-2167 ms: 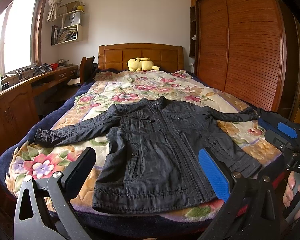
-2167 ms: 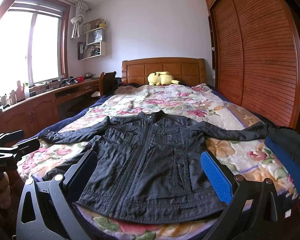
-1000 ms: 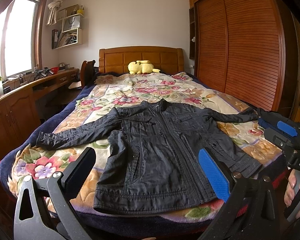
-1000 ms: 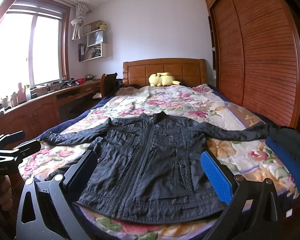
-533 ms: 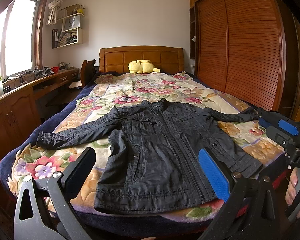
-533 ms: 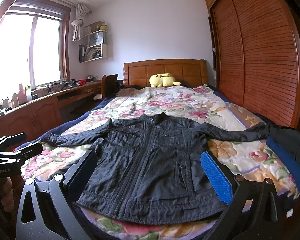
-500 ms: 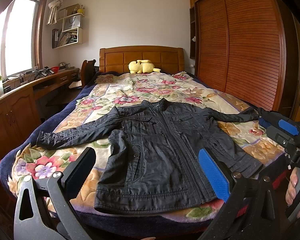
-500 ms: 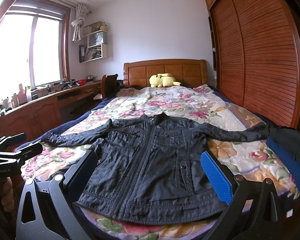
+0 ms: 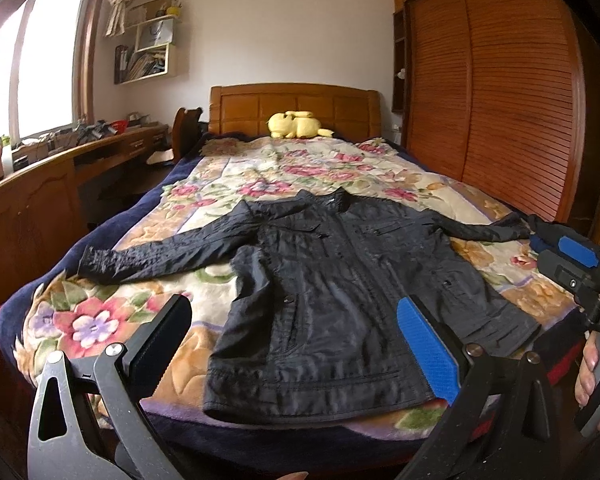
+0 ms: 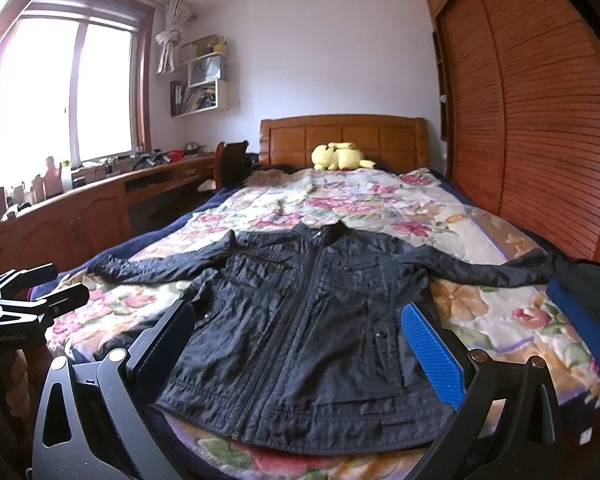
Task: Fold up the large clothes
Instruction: 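Move the left tool to the sleeve cuff and close on it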
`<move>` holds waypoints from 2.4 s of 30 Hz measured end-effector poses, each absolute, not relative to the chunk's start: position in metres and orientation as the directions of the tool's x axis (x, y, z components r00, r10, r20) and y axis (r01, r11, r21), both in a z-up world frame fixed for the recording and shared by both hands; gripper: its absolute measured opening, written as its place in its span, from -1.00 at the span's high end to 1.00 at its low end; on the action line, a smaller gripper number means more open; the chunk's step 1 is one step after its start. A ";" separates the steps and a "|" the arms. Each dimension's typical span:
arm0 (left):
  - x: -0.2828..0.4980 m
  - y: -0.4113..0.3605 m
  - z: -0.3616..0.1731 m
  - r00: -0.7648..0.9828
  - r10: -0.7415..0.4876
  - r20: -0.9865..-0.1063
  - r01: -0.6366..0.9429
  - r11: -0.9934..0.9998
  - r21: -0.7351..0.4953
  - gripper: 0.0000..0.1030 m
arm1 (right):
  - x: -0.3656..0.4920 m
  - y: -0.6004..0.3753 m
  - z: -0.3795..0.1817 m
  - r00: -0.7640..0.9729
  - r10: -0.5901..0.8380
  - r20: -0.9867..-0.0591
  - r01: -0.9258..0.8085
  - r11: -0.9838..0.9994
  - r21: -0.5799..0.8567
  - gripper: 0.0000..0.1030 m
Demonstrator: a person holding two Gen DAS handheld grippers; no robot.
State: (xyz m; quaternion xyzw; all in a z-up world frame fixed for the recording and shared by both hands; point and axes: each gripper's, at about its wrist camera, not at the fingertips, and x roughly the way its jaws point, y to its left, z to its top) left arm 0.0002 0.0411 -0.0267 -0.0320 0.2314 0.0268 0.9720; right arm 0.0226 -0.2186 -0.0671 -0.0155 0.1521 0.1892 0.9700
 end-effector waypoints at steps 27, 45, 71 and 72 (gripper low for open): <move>0.069 0.196 -0.110 0.815 0.203 -0.543 -0.261 0.965 -0.030 -0.99 | 0.163 -0.118 -0.137 0.724 0.434 -0.537 -0.537 0.843 -0.043 -0.99; 0.130 0.332 -0.148 0.722 0.249 -0.646 -0.365 0.930 -0.049 -0.99 | 0.196 -0.075 -0.156 0.665 0.445 -0.600 -0.588 0.807 -0.053 -0.99; 0.201 0.444 -0.167 0.665 0.175 -0.726 -0.502 0.825 -0.261 0.18 | 0.205 -0.067 -0.165 0.662 0.445 -0.604 -0.588 0.807 -0.050 -0.99; 0.203 0.445 -0.168 0.667 0.159 -0.728 -0.491 0.828 -0.269 0.35 | 0.206 -0.068 -0.165 0.661 0.447 -0.603 -0.589 0.807 -0.047 -0.99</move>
